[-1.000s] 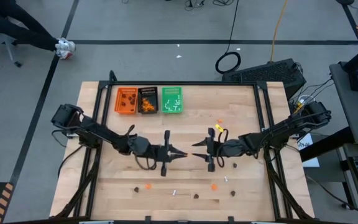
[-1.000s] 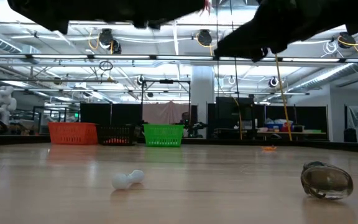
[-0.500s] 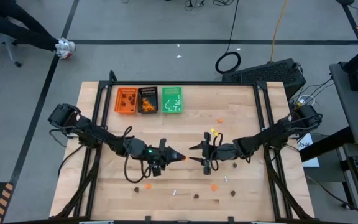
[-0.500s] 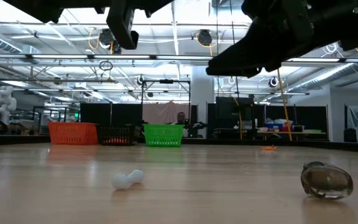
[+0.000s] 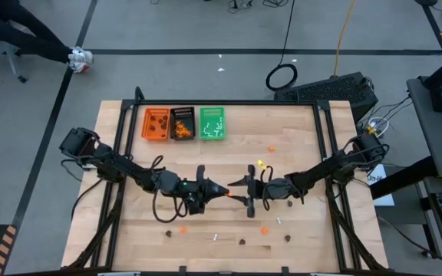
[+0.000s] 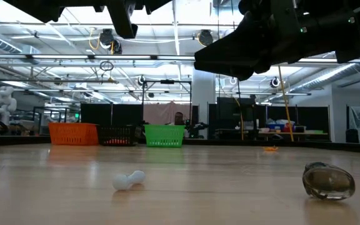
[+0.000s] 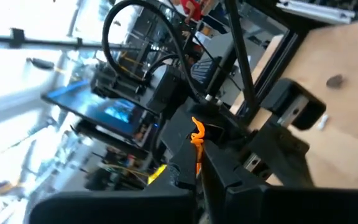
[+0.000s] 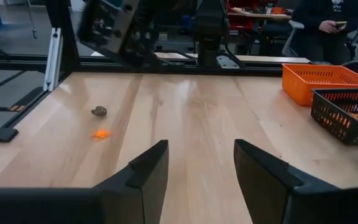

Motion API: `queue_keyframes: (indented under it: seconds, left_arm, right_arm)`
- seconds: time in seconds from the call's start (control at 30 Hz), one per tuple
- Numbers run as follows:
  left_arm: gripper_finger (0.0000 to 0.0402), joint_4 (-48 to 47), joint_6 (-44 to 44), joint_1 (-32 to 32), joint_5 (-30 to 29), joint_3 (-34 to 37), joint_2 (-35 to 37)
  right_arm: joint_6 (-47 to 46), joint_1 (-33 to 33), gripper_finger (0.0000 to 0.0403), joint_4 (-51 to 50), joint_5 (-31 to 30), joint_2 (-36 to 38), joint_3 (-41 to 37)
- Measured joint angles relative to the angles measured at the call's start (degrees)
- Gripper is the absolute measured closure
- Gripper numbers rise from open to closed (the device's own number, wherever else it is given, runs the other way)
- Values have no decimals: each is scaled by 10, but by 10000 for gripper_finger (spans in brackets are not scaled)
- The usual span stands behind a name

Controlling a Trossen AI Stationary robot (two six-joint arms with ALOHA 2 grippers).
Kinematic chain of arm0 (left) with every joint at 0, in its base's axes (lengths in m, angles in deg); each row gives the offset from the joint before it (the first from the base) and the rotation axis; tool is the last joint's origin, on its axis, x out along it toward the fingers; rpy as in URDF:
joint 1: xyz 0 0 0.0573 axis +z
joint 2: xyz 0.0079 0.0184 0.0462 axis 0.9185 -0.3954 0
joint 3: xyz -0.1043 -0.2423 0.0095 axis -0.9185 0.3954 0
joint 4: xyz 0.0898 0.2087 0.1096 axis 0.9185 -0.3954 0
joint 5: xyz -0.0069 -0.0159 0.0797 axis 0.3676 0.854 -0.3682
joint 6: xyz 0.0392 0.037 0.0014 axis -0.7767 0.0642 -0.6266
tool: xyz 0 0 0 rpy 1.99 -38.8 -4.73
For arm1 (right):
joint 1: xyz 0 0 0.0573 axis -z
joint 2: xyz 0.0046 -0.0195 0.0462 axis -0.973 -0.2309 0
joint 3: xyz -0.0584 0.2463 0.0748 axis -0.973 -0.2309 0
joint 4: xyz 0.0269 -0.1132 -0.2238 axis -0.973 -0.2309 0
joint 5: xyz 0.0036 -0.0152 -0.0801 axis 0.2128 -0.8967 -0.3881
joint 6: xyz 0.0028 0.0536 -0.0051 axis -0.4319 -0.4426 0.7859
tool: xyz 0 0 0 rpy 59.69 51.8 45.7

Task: Sort Halloween decoration
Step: Put the orange spider toy into the black bin

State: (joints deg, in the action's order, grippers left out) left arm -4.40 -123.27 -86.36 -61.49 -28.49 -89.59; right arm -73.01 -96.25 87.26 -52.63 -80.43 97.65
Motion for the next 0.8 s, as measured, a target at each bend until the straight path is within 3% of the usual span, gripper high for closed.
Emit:
queue_keyframes:
  seconds: [0.2,0.47,0.67,0.8]
  left_arm:
    - [398,0,143,0,-9,0,0]
    - [398,-5,422,0,-79,0,0]
    - [398,-7,635,0,-81,0,0]
    - [398,-7,750,0,-81,0,0]
  right_arm:
    - [2,0,234,0,0,0,0]
    - [17,0,234,-9,-2,0,0]
    - [20,1,234,-44,-73,0,0]
    - [20,1,234,-51,-77,0,0]
